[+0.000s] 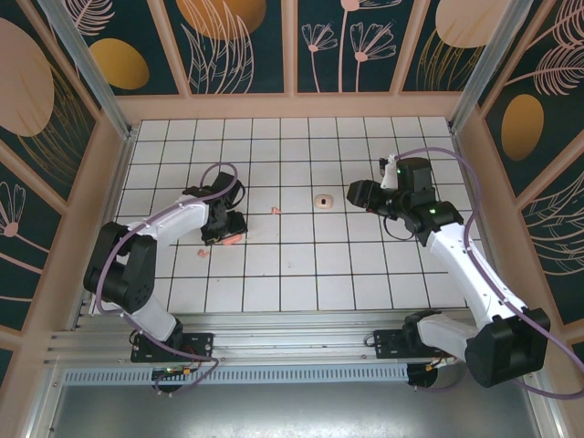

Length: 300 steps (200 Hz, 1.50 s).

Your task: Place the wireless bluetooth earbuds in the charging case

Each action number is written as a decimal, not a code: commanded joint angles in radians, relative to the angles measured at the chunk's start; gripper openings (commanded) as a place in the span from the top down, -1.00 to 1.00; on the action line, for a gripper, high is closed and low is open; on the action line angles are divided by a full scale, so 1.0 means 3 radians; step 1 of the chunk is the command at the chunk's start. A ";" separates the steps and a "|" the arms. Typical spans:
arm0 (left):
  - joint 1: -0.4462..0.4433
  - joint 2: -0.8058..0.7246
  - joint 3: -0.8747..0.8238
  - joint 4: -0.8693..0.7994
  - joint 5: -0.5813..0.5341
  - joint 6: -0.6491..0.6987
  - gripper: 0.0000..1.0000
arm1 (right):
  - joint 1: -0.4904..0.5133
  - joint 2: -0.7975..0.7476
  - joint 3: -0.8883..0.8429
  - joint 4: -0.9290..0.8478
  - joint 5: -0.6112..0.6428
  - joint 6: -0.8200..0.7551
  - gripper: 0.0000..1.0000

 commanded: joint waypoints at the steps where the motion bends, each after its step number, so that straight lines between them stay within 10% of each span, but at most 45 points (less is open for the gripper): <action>1: 0.0038 0.0116 0.0097 0.0012 -0.0043 0.0026 -0.46 | 0.0034 0.0018 0.0092 0.0043 0.0075 0.0042 -0.02; 105: 0.0062 0.0450 0.0078 0.0301 0.0164 0.0007 -0.54 | 0.0039 0.0055 0.0080 0.0052 0.0068 0.0034 -0.01; 206: 0.0062 0.0029 -0.0082 0.0376 0.0037 0.0100 -0.13 | 0.0038 0.0068 0.0088 0.0171 0.0011 0.0072 0.01; 300: 0.0057 -0.1022 -0.0209 0.1074 0.0526 0.1861 0.11 | 0.0022 0.0457 0.0322 0.0073 -0.1014 -0.0272 0.03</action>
